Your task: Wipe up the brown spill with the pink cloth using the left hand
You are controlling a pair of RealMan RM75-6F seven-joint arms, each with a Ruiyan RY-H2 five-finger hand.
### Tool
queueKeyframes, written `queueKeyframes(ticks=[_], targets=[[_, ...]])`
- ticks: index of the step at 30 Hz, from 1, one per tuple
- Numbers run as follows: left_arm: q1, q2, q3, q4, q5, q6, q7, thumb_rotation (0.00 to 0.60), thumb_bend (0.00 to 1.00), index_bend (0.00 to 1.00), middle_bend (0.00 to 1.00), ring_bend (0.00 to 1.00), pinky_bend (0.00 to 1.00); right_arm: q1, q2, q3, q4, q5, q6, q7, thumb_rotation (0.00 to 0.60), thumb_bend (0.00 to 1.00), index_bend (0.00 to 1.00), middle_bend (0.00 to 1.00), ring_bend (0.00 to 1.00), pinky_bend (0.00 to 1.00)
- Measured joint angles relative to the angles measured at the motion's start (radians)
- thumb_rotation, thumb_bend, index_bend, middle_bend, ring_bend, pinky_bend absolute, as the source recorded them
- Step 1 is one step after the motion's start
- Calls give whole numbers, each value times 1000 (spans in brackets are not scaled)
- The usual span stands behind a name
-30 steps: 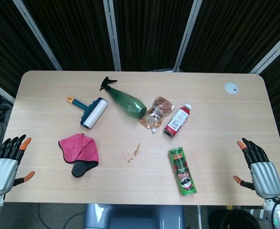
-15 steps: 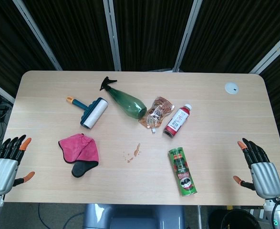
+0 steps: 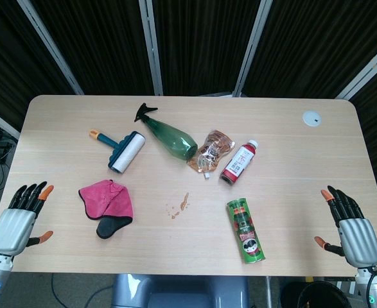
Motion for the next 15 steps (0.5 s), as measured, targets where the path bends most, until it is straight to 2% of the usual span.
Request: queueKeyframes(ticks=[3, 9, 15], targets=[[-43, 0, -20, -14, -51, -80, 33, 600, 0, 0, 0, 0, 20, 3, -3, 0, 0, -1, -5, -6, 600, 41, 0, 0, 0, 111], [-153, -25, -72, -23, -235, -265, 145, 600, 0, 2, 0, 0, 46, 4, -4, 3, 2, 9, -10, 6, 600, 42, 0, 0, 0, 111], [-264, -119, -107, 35, -423, -385, 315, 600, 0, 19, 0, 0, 62, 6, -3, 4, 1, 11, -12, 17, 600, 40, 0, 0, 0, 111]])
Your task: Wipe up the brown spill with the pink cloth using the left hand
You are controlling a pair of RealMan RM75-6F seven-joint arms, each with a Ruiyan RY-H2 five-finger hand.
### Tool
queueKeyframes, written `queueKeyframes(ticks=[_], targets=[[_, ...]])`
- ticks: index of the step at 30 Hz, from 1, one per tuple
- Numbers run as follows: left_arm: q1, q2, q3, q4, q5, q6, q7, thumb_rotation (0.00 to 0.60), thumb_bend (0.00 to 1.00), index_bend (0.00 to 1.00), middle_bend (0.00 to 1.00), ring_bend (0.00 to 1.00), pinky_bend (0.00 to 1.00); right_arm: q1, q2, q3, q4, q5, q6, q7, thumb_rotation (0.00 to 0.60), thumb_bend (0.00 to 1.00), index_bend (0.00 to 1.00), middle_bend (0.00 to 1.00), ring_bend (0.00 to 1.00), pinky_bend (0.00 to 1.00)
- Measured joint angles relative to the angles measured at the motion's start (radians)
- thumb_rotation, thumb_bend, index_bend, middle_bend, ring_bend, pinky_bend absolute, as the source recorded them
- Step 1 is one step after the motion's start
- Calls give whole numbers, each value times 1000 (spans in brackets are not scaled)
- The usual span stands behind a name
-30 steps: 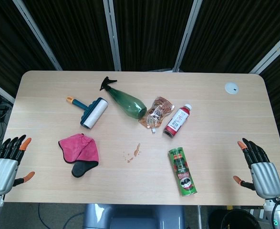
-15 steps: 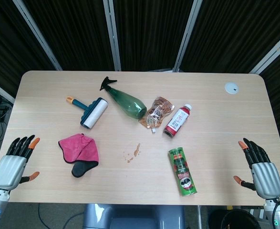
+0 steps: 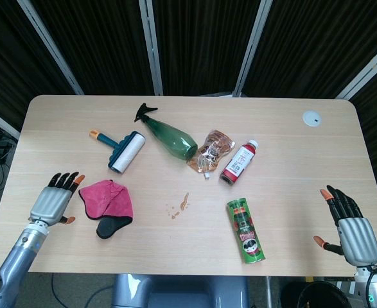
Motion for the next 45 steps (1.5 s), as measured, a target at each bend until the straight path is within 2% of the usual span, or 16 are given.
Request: queueKeyframes(ticks=[7, 16, 19, 22, 25, 27, 30, 33, 38, 45], targets=[[-109, -147, -22, 81, -177, -50, 149, 600, 0, 93, 18, 26, 139, 0, 2, 1, -3, 8, -4, 13, 600, 41, 0, 0, 0, 111], [-194, -273, -22, 138, -284, -37, 262, 600, 0, 125, 50, 63, 173, 0, 4, 3, -5, 10, -4, 22, 600, 41, 0, 0, 0, 110], [-216, -304, -20, 152, -317, -31, 288, 600, 0, 157, 93, 97, 202, -1, 5, 3, -7, 11, -2, 24, 600, 40, 0, 0, 0, 111], [-233, -332, -15, 164, -349, -22, 305, 600, 22, 228, 170, 158, 254, -1, 5, 4, -8, 12, -1, 25, 600, 41, 0, 0, 0, 111], [-243, -352, -3, 175, -369, -8, 320, 600, 185, 456, 349, 295, 364, -2, 6, 5, -9, 13, -1, 27, 600, 42, 0, 0, 0, 111], [-245, -360, 1, 178, -372, 2, 319, 600, 304, 657, 510, 428, 461, -2, 6, 5, -9, 13, 0, 28, 600, 42, 0, 0, 0, 111], [-245, -365, 4, 180, -351, 16, 303, 600, 382, 796, 628, 536, 540, -2, 7, 5, -10, 12, 1, 28, 600, 42, 0, 0, 0, 110], [-243, -369, 4, 183, -299, 33, 262, 600, 418, 848, 671, 572, 568, -2, 6, 6, -10, 13, 0, 27, 600, 42, 0, 0, 0, 111], [-249, -365, -13, 186, -199, 46, 164, 600, 430, 861, 683, 581, 574, -2, 6, 7, -12, 17, 0, 26, 600, 41, 0, 0, 0, 111], [-315, -368, -75, 198, -141, 24, 115, 600, 429, 863, 683, 581, 573, -3, 7, 11, -16, 24, -2, 30, 600, 41, 0, 0, 0, 110]])
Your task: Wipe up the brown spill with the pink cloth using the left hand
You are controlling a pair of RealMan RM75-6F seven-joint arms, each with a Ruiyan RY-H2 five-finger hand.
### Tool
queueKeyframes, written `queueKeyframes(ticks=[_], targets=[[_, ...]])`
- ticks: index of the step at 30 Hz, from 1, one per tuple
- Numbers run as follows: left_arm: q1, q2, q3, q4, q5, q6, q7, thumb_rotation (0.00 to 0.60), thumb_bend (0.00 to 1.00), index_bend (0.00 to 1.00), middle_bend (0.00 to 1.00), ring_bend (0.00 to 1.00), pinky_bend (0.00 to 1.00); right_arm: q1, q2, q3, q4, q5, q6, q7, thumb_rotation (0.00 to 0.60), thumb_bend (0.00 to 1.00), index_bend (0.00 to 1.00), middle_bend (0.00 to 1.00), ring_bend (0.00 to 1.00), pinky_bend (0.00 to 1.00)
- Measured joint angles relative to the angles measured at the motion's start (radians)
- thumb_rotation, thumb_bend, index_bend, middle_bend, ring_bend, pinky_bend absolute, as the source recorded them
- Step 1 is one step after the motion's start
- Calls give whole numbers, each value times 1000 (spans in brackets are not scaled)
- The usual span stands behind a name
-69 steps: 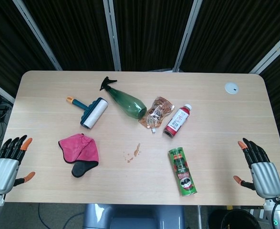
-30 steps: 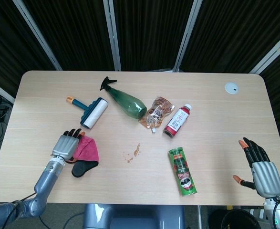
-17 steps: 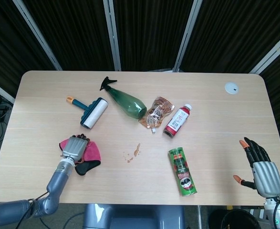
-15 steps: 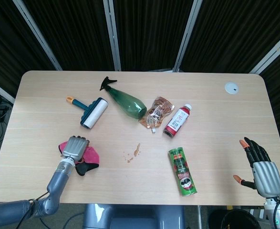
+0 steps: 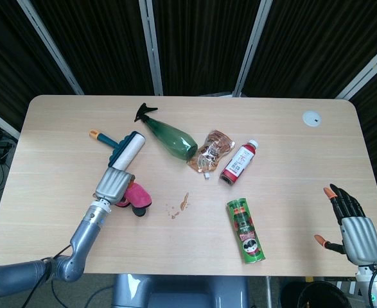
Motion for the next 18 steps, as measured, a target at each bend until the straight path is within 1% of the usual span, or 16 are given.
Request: queueKeyframes(ticks=[3, 7, 13, 18], targets=[[-36, -29, -29, 24, 31, -14, -34, 600, 425, 864, 684, 581, 573, 1, 0, 3, 0, 7, -2, 4, 600, 42, 0, 0, 0, 111], [-89, -99, -57, 93, 70, -35, -81, 600, 424, 864, 683, 581, 572, 1, 0, 7, 1, 15, -4, 12, 600, 41, 0, 0, 0, 110], [-162, -236, -82, 221, 96, -67, -129, 600, 413, 864, 676, 579, 570, 0, 1, 14, 0, 31, -7, 21, 600, 41, 0, 0, 0, 111], [-209, -344, -91, 326, 116, -86, -173, 600, 413, 863, 669, 574, 569, -2, 3, 16, -4, 38, -7, 25, 600, 41, 0, 0, 0, 111]])
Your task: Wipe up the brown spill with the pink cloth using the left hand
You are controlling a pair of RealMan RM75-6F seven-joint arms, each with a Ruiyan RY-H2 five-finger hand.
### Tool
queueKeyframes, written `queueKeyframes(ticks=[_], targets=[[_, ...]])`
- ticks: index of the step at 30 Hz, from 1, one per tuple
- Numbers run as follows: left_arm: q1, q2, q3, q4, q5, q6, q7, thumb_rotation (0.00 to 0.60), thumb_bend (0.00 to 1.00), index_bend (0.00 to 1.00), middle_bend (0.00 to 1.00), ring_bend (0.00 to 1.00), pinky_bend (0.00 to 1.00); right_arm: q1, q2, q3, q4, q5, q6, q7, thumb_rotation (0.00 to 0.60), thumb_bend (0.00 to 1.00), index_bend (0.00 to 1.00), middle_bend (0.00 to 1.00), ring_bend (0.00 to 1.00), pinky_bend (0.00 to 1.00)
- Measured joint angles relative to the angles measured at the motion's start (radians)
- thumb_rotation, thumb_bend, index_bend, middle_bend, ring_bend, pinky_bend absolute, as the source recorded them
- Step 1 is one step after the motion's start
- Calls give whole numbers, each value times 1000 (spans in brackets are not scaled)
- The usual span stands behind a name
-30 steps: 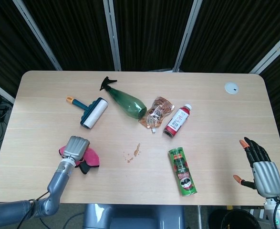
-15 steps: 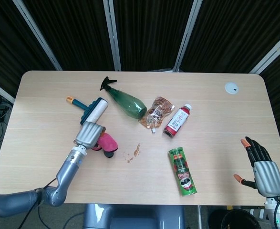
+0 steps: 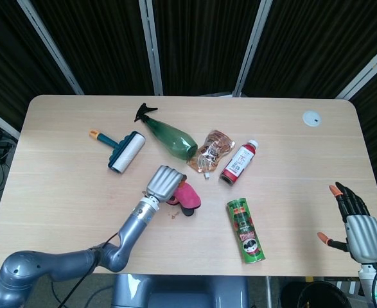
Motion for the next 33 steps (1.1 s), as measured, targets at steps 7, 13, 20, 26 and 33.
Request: queueKeyframes(ticks=[7, 13, 20, 26, 33], targets=[[-46, -140, 15, 132, 53, -19, -85, 600, 413, 863, 670, 573, 570, -1, 0, 5, -2, 10, -1, 2, 600, 41, 0, 0, 0, 111], [-43, -193, 64, 186, 89, -32, -116, 600, 413, 864, 670, 574, 570, -1, 0, 5, -2, 7, -1, -1, 600, 41, 0, 0, 0, 111], [-18, -192, 81, 251, 93, -34, -86, 600, 413, 864, 669, 574, 570, -2, 1, 4, -4, 3, 1, -1, 600, 42, 0, 0, 0, 111], [30, -146, 87, 280, 68, -39, -60, 600, 414, 864, 670, 574, 570, 0, -1, 5, -4, 2, -2, -2, 600, 41, 0, 0, 0, 110], [83, -69, 95, 274, 57, -27, -58, 600, 413, 863, 670, 575, 570, 3, -6, 3, -4, -6, -4, -9, 600, 41, 0, 0, 0, 110]])
